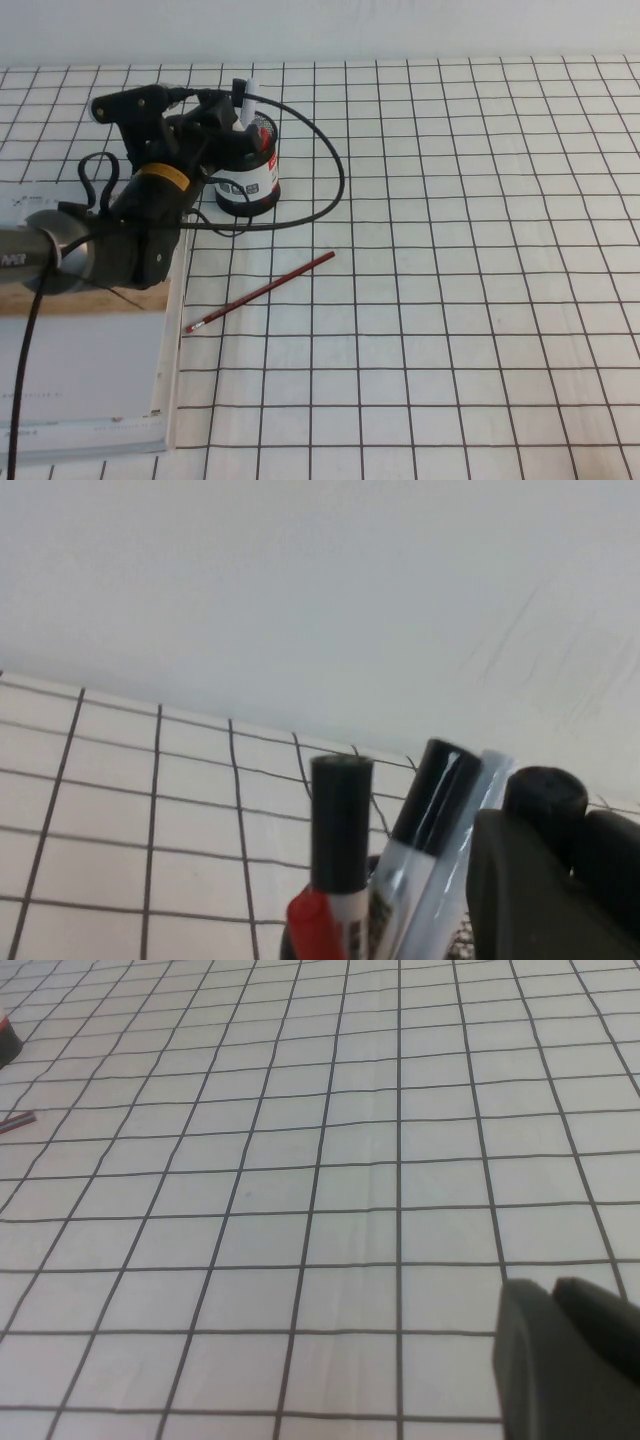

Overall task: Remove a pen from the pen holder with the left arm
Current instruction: 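Take a marker out of the pen holder and lay it on the table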

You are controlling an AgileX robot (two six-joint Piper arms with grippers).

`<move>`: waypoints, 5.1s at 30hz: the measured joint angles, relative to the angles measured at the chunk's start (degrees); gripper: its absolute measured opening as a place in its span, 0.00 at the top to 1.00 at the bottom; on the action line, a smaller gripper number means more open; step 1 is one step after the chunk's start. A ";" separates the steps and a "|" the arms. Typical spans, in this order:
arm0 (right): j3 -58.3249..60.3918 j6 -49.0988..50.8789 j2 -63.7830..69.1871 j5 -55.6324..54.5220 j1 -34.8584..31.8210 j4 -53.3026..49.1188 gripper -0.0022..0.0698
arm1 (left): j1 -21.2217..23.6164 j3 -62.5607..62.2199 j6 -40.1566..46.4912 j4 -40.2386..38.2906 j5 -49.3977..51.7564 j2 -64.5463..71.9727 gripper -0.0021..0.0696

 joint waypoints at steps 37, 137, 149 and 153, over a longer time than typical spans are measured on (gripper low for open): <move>0.00 0.00 0.00 0.00 0.00 0.00 0.99 | -6.12 -22.94 18.08 12.00 77.02 -22.47 0.85; 0.00 0.00 0.00 0.00 0.00 0.00 0.99 | -9.07 -45.72 37.34 0.16 111.72 10.09 0.79; 0.00 0.00 0.00 0.00 0.00 0.00 0.99 | -9.07 -45.44 35.59 -1.99 112.48 -3.13 0.97; 0.00 0.00 0.00 0.00 0.00 0.00 0.99 | -9.07 -40.73 34.32 -2.12 107.30 -11.51 0.97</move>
